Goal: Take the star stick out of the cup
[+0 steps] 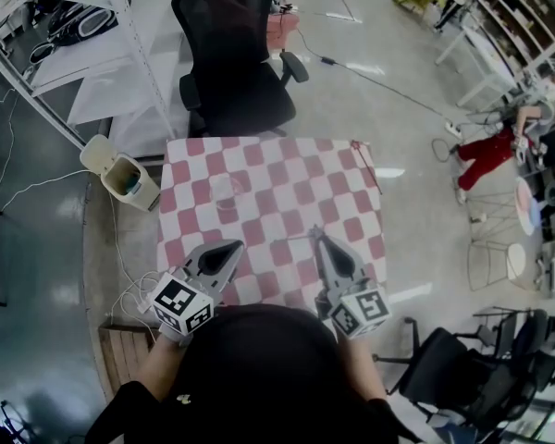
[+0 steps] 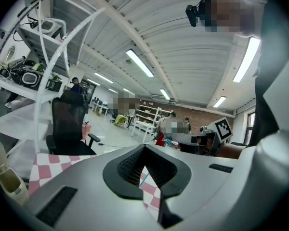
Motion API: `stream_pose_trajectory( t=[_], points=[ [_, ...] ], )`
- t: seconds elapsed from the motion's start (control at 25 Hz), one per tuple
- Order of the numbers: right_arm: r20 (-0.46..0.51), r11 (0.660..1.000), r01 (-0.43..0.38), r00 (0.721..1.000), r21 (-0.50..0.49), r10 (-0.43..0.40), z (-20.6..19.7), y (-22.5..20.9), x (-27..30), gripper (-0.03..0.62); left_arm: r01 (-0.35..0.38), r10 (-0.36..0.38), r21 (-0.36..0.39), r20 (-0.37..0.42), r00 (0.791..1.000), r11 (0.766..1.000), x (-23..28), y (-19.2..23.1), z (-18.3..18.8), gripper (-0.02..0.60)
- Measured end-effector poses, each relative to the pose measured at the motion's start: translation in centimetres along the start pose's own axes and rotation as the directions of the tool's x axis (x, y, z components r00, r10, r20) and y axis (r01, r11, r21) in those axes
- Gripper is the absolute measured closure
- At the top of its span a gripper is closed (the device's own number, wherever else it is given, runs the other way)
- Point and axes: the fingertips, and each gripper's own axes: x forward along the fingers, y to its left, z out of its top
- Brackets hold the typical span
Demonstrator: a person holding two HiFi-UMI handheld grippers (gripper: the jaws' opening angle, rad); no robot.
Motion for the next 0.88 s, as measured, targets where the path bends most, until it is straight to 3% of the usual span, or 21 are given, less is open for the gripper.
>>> stream_pose_trajectory(
  t=[0.88],
  points=[
    [-0.003, 0.999, -0.002, 1.000, 0.037, 0.002, -0.77, 0.33, 0.22, 0.567, -0.013, 0.012, -0.012, -0.006, 1.000, 1.000, -0.65, 0.33, -0.47, 0.541]
  ],
)
